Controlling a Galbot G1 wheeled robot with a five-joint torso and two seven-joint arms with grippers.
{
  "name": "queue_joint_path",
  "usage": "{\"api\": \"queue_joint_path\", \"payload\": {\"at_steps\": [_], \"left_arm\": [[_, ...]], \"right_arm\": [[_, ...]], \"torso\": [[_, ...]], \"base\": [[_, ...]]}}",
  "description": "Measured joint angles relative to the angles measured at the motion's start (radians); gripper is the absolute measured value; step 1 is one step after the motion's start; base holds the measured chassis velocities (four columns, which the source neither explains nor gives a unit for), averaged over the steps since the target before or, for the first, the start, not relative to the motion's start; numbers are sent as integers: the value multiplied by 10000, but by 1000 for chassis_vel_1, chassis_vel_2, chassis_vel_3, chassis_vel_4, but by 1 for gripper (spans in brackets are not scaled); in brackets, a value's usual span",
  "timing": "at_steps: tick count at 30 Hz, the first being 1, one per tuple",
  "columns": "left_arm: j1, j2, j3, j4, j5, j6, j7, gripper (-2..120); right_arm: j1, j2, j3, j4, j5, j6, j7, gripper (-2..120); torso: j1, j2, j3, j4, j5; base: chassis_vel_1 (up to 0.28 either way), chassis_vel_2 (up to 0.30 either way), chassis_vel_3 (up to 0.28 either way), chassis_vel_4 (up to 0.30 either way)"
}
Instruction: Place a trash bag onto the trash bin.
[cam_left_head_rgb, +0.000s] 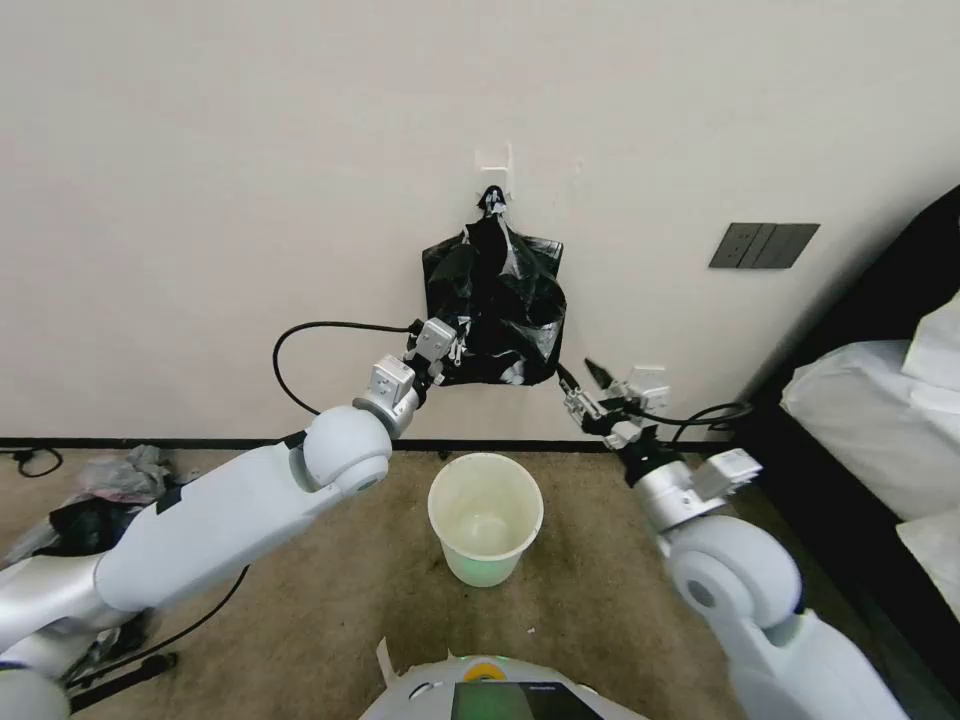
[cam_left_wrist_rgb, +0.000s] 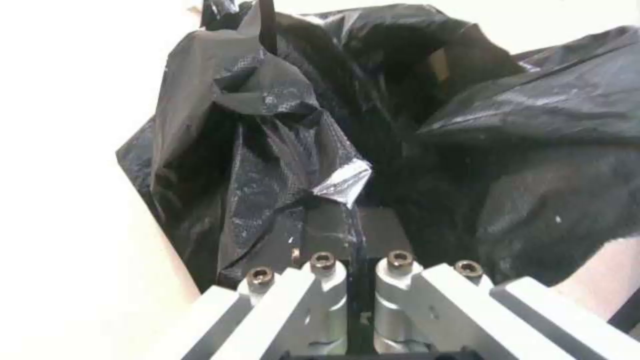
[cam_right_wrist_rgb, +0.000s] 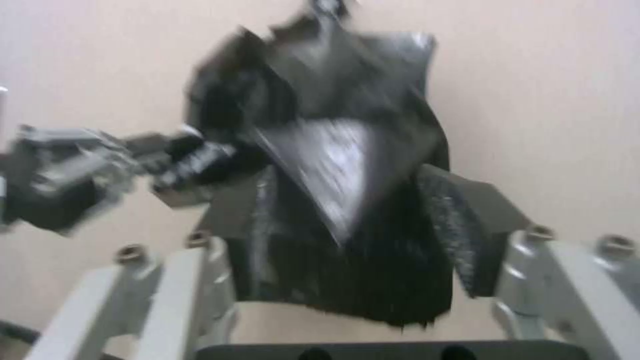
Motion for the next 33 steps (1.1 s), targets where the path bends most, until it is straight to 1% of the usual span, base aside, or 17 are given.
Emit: {"api": "queue_joint_path", "payload": {"at_steps": [1,2,3,4,5,7,8,9,11,12,14,17,22,27,30,32,33], "left_arm": [[0,0,0,0,0,0,0,0],[0,3,17,-37,48,2,16,0],[0,3,17,-37,48,2,16,0],[-23,1,54,-65,81,16,20,0],[-23,1,54,-65,81,16,20,0],[-47,2,75,-83,127,31,24,0],[-49,5,86,-95,152,42,28,0],[-49,5,86,-95,152,42,28,0],[-32,8,105,-114,178,53,29,0],[-32,8,105,-114,178,53,29,0],[-28,9,136,-116,192,61,30,0],[-47,-11,170,-115,193,72,33,0],[-80,-59,187,-99,194,79,46,0],[-104,-110,196,-68,194,81,54,0],[-125,-142,198,-62,193,83,58,0],[-125,-142,198,-62,193,83,58,0],[-149,-139,206,-82,183,84,61,0]], "right_arm": [[0,0,0,0,0,0,0,59],[430,-511,-55,249,21,-354,-37,69],[430,-511,-55,249,21,-354,-37,69],[980,-1027,-282,260,293,-585,-49,78],[980,-1027,-282,260,293,-585,-49,78],[1663,-1531,-646,49,514,-741,-41,86],[2464,-1944,-1114,-239,750,-909,23,92],[2464,-1944,-1114,-239,750,-909,23,92],[3893,-2433,-2096,-699,1155,-1236,327,99],[3893,-2433,-2096,-699,1155,-1236,327,99],[5153,-2702,-3008,-1071,1566,-1525,813,100],[5967,-2855,-3575,-1328,1815,-1775,1222,98],[6807,-2957,-4177,-1590,2065,-2229,1674,95],[7447,-3059,-4825,-1775,2056,-2588,1822,93],[8256,-3148,-5639,-2099,1655,-2957,1907,89],[8256,-3148,-5639,-2099,1655,-2957,1907,89],[8615,-3259,-5989,-2248,1315,-3186,1938,82]], "torso": [[0,0,0,0,0],[0,0,0,2,-1],[0,0,0,2,-1],[0,-1,0,3,2],[0,-1,0,3,2],[0,0,0,0,1],[0,0,0,3,3],[0,0,0,3,3],[1,0,1,5,1],[1,0,1,5,1],[2,-1,1,6,-2],[2,0,1,2,-1],[1,-1,1,2,1],[1,-1,1,1,0],[2,-1,1,4,-1],[2,-1,1,4,-1],[2,-1,1,5,0]], "base": [[0,0,0,0],[0,0,0,0],[0,0,0,0],[0,0,0,0],[0,0,0,0],[0,0,0,0],[0,0,0,0],[0,0,0,0],[0,0,0,0],[0,0,0,0],[0,0,0,0],[0,0,0,0],[0,0,0,0],[0,0,0,0],[0,0,0,0],[0,0,0,0],[0,0,0,0]]}}
